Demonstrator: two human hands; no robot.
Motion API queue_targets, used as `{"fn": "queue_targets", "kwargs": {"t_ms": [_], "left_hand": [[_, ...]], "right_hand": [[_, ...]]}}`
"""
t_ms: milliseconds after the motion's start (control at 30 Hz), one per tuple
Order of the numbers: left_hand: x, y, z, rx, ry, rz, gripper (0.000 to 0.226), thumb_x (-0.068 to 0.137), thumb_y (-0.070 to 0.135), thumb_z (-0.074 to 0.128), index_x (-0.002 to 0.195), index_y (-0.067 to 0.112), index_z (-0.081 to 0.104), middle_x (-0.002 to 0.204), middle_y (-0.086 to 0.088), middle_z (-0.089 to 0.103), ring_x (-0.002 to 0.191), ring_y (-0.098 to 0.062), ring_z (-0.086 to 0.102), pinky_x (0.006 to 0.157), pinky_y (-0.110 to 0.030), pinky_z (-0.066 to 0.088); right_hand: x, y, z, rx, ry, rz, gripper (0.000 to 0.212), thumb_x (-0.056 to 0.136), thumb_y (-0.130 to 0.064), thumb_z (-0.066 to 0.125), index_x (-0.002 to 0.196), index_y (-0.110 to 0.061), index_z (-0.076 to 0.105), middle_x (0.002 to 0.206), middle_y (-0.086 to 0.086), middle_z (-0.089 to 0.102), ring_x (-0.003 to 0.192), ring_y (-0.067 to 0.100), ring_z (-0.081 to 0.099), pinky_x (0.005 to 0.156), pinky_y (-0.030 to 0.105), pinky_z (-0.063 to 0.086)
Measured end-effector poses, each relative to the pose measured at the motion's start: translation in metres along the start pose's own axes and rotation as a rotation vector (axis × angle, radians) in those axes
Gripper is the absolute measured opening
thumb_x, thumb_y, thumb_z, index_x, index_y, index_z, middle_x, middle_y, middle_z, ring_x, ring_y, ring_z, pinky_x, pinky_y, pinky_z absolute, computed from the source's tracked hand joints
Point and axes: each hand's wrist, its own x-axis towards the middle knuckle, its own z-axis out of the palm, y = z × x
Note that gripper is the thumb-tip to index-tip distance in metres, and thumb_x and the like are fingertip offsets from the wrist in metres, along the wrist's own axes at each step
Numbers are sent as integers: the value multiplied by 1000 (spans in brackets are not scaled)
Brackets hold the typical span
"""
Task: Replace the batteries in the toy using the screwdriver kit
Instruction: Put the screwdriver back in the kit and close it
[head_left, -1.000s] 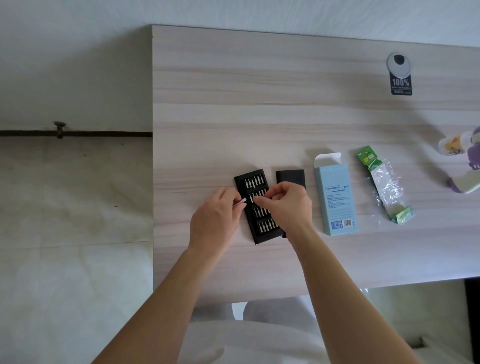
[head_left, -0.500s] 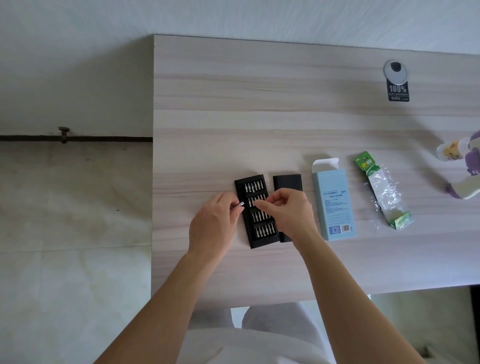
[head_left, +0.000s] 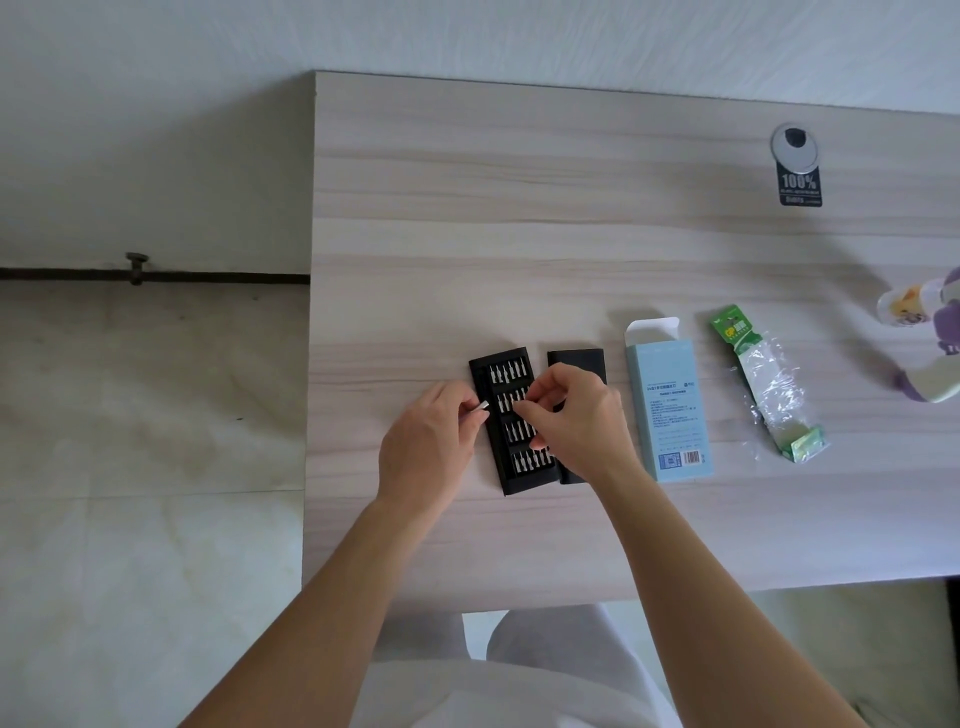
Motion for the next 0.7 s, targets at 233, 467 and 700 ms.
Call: {"fn": "queue_targets", "kwargs": {"t_ms": [233, 467, 700], "left_hand": [[-1, -1, 1, 2, 6, -8, 11, 95, 29, 62, 96, 18, 64, 93, 4, 66, 85, -23, 61, 70, -40, 52], [0, -1, 1, -8, 6, -22, 12, 95, 29, 62, 96, 18, 64, 93, 4, 66, 85, -23, 61, 70, -40, 51], [0, -1, 2, -19, 16, -18, 11, 95, 28, 63, 94, 17, 63, 90, 4, 65, 84, -23, 60, 69, -43, 52]], "right_hand": [[5, -1, 6, 38, 7, 13, 12, 87, -23, 70, 78, -21, 62, 67, -2, 67, 47, 9, 68, 74, 46, 59], [7, -1, 8, 135, 17, 74, 11, 86, -21, 72, 80, -17, 63, 68, 0, 69, 49, 13, 70, 68, 47, 61], [4, 1, 4, 192, -9, 94, 18, 82, -16, 79, 84, -8, 62, 66, 9, 58, 49, 18, 70, 54, 37, 61]]}}
